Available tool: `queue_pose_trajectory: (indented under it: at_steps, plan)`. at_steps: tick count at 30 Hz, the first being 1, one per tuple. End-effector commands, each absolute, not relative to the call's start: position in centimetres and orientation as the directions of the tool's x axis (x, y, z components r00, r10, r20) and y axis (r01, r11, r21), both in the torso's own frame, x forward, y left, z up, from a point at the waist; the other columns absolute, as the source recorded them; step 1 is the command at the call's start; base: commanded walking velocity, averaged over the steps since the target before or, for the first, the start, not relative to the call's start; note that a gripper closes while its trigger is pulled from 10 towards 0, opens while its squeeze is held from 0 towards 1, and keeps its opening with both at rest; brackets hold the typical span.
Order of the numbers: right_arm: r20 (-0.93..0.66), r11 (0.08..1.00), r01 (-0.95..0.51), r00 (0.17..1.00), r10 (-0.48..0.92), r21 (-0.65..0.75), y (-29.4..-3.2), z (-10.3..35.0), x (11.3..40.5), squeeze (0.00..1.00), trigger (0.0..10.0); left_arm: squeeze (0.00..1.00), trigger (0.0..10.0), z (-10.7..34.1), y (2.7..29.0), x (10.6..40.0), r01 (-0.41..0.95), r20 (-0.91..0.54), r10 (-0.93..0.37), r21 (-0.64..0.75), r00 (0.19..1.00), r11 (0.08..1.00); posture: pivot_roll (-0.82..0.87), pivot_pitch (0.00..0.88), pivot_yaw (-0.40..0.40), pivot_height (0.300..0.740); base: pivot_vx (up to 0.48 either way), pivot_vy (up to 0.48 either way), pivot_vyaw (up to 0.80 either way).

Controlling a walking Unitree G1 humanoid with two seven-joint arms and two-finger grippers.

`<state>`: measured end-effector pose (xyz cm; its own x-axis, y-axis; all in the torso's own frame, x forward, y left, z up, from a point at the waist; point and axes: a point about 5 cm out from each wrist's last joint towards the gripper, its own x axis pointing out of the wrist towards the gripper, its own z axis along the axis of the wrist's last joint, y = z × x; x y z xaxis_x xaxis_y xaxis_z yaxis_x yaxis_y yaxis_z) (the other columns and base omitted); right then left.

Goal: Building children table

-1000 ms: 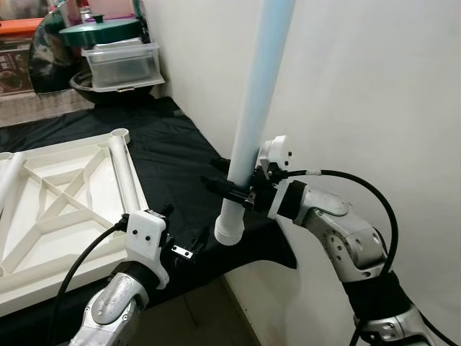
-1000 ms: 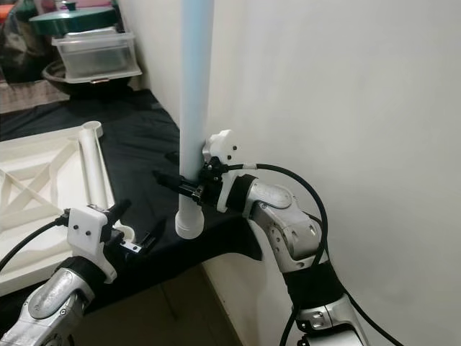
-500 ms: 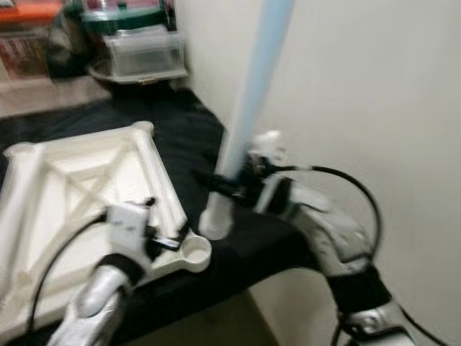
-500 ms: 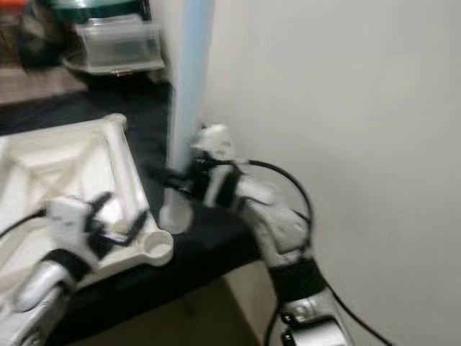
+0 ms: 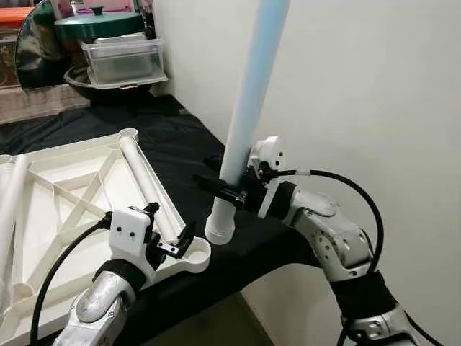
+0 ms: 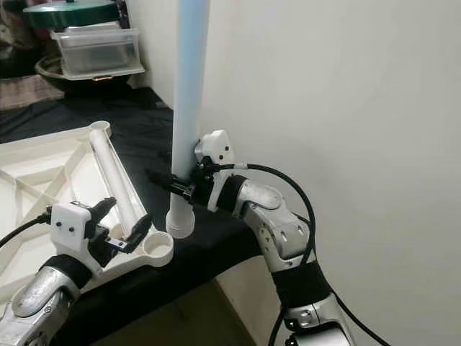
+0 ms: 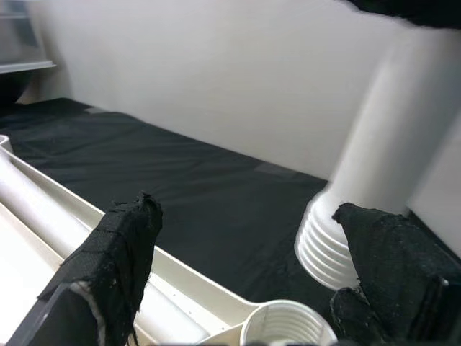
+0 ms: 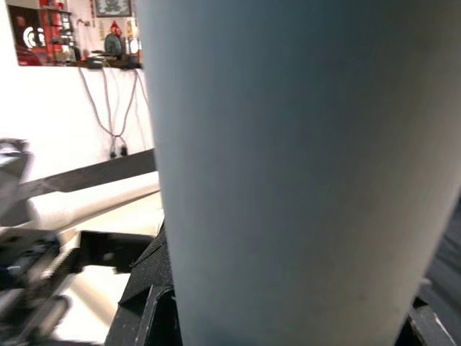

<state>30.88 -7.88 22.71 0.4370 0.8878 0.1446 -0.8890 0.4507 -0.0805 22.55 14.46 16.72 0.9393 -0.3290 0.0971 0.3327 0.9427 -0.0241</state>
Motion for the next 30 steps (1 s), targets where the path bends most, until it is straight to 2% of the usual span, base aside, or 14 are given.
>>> queue_pose_trajectory:
  at_steps: [1, 14, 21, 27, 30]
  plan:
    - [0.166, 0.443, -0.891, 0.424, 0.89, -0.098, -7.5, 23.1, 30.9, 0.0, 10.0, 0.0, 10.0, 16.9, 14.8, 22.5, 0.317, 0.104, -0.314, -0.013, 0.944, 0.948, 0.04, 0.0, -0.046, 0.74, 0.0, 0.0, 0.0]
    - [0.156, 0.421, -0.899, 0.402, 0.902, -0.122, -7.3, 23.2, 31.0, 0.0, 10.0, 0.0, 10.0, 16.4, 14.8, 22.2, 0.311, 0.068, -0.313, 0.039, 0.947, 0.949, 0.05, 0.0, -0.051, 0.74, 0.0, 0.0, 0.0]
    - [0.119, 0.406, -0.902, 0.391, 0.913, -0.148, -8.2, 22.9, 30.8, 0.0, 10.0, 0.0, 10.0, 16.1, 14.7, 22.1, 0.317, 0.055, -0.319, 0.047, 0.946, 0.947, 0.04, 0.0, -0.05, 0.74, 0.0, 0.0, 0.0]
    - [0.061, 0.377, -0.907, 0.373, 0.926, -0.186, -9.4, 22.2, 30.6, 0.0, 10.0, 0.0, 10.0, 15.6, 15.0, 22.3, 0.28, 0.043, -0.282, 0.048, 0.958, 0.959, 0.03, 0.0, -0.045, 0.74, 0.0, 0.0, 0.0]
    - [0.043, 0.358, -0.909, 0.357, 0.933, -0.213, -9.5, 21.6, 30.3, 0.0, 10.0, 0.0, 10.0, 15.1, 16.2, 22.3, 0.22, 0.012, -0.222, 0.069, 0.975, 0.973, 0.03, 0.0, -0.042, 0.74, 0.0, 0.0, 0.0]
